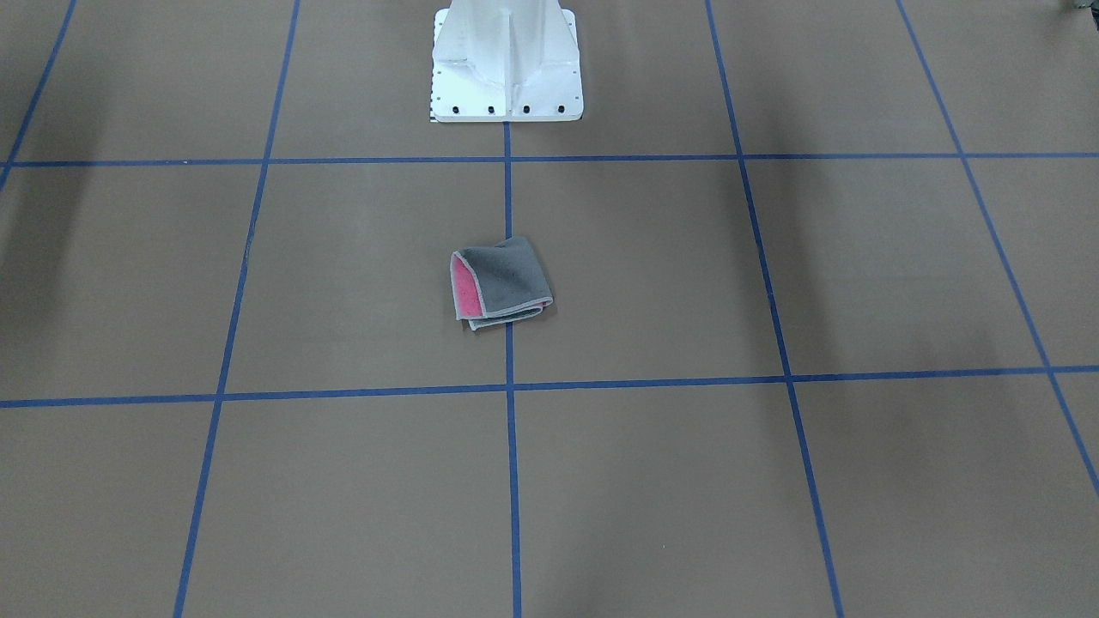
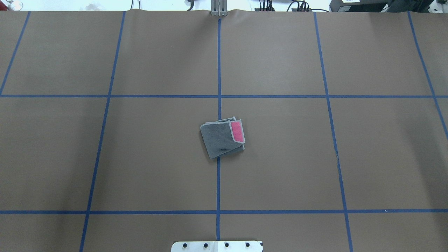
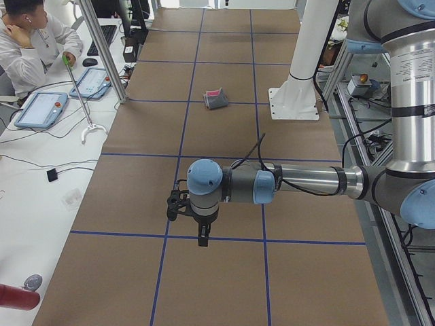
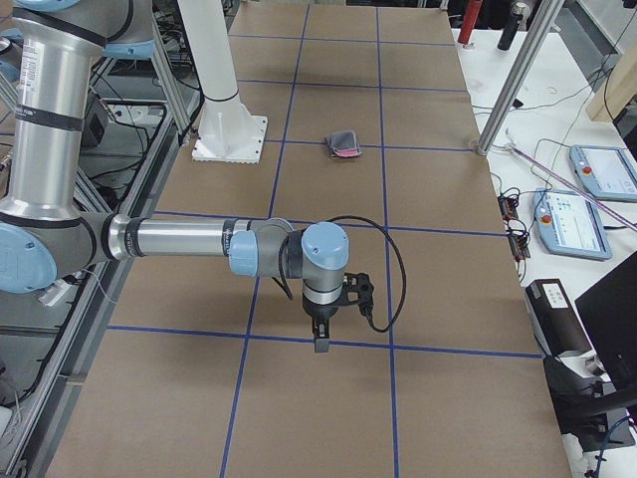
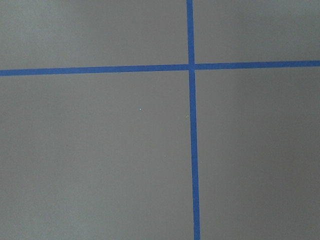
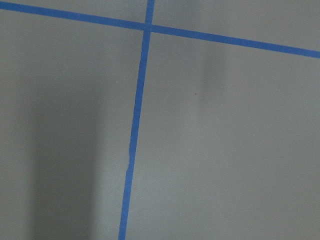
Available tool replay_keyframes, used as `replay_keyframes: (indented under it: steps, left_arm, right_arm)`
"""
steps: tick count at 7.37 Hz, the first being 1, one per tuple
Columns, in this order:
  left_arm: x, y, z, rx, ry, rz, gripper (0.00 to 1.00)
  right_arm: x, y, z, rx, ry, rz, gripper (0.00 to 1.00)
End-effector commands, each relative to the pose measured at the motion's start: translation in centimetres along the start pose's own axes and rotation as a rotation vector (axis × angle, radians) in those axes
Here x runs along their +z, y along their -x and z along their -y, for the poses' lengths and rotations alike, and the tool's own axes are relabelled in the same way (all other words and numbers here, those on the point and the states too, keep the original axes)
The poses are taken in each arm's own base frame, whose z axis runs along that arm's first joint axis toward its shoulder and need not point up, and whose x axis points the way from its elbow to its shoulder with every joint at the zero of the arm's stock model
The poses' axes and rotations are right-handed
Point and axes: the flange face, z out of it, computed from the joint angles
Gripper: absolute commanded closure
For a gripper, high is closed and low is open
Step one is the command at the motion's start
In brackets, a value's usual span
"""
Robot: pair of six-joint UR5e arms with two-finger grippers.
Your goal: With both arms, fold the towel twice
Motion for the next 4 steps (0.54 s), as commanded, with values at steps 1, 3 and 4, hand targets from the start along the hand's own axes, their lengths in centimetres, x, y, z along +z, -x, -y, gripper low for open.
replay_keyframes:
  steps: [1, 3, 4]
  left_arm:
    - [0.0, -0.12, 0.01, 0.004, 0.0, 0.0, 0.0]
    - [-0.21, -0.33, 0.06, 0.008, -0.004, 0.0, 0.0]
    - [-0.31, -0.44, 0.15, 0.01, -0.007, -0.001, 0.0]
  right_arm:
    - [0.11, -0.08, -0.01, 0.001, 0.002, 0.0, 0.0]
    - [0.11, -0.06, -0.01, 0.001, 0.002, 0.002, 0.0]
    - [0.11, -0.06, -0.01, 0.001, 0.002, 0.002, 0.0]
